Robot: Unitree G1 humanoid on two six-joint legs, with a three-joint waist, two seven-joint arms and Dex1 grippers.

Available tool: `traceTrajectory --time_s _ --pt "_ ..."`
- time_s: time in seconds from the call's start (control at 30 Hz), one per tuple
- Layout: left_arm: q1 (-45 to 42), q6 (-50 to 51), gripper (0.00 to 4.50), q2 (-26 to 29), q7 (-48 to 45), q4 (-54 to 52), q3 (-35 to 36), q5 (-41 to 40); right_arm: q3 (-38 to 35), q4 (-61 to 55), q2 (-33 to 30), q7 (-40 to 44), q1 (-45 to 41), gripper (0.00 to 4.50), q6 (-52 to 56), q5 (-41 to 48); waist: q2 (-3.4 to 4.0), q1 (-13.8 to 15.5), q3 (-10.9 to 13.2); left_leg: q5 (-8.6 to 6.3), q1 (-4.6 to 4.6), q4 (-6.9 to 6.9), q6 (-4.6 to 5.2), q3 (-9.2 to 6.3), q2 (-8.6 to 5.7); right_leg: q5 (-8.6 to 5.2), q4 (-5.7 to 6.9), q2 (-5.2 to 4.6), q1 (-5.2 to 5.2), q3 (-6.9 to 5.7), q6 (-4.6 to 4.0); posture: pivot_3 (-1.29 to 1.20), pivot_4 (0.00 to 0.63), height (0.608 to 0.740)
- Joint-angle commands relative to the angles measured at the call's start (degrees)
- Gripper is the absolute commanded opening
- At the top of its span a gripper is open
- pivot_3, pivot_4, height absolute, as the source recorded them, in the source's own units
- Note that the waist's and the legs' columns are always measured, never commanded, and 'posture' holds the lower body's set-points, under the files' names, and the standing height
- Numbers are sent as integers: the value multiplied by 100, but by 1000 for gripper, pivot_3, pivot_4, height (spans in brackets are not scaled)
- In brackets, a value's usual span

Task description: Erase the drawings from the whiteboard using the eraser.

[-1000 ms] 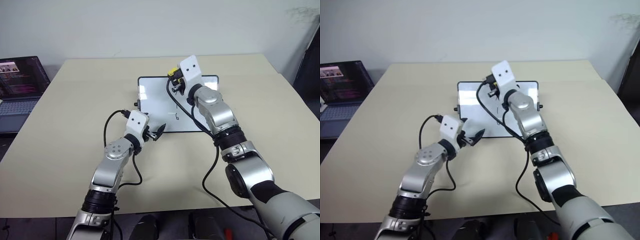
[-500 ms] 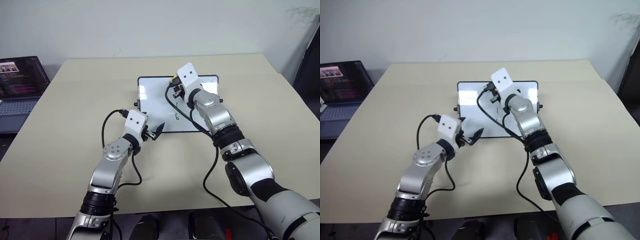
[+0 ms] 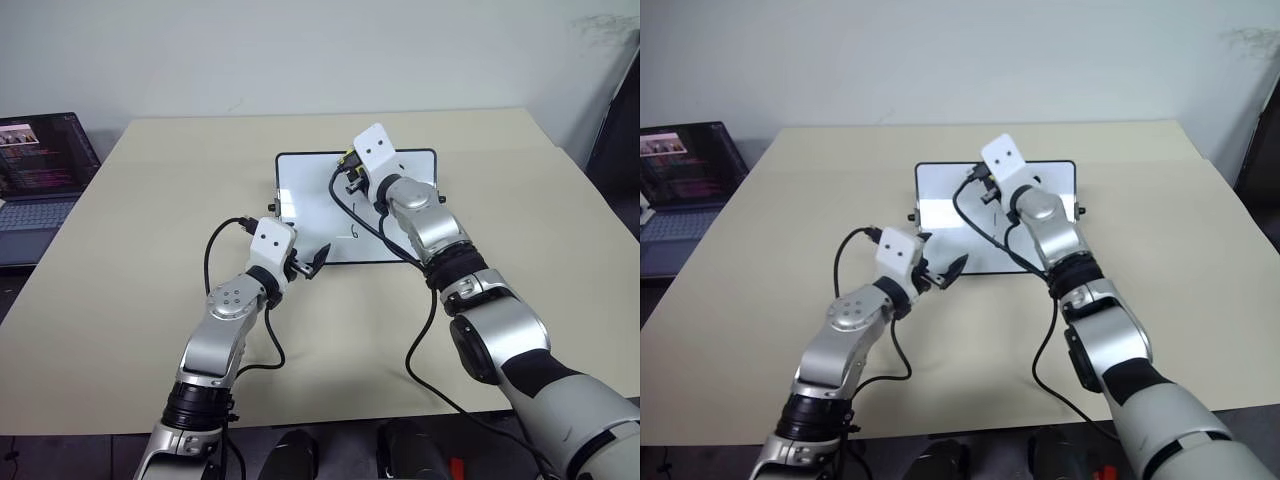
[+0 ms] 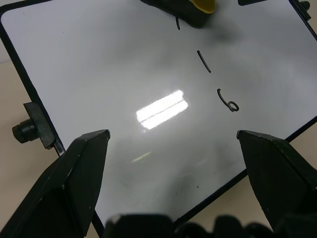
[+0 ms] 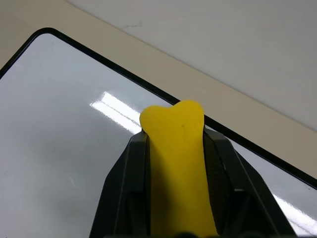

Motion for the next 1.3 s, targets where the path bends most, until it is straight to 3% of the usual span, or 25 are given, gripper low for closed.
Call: traceTrajectory --time_s 0.03,0.47,1.3 --pt "-112 -44 4500 -9 64 -252 94 -13 29 -259 -152 72 206 1109 147 -81 0 1 0 0 0 1 0 0 0 0 0 0 0 0 0 0 150 740" --pt "-197 -76 4500 77 105 -168 209 -34 277 -1142 -370 383 1184 1109 684 -172 0 12 -14 0 16 14 0 -9 -1 0 3 0 25 -7 1 0 150 740" --pt "-177 -126 4500 -95 148 -60 162 -4 311 -2270 -922 637 1860 1109 1333 -106 -6 36 -18 2 17 23 -1 -23 -5 5 2 2 35 -14 3 0 150 740"
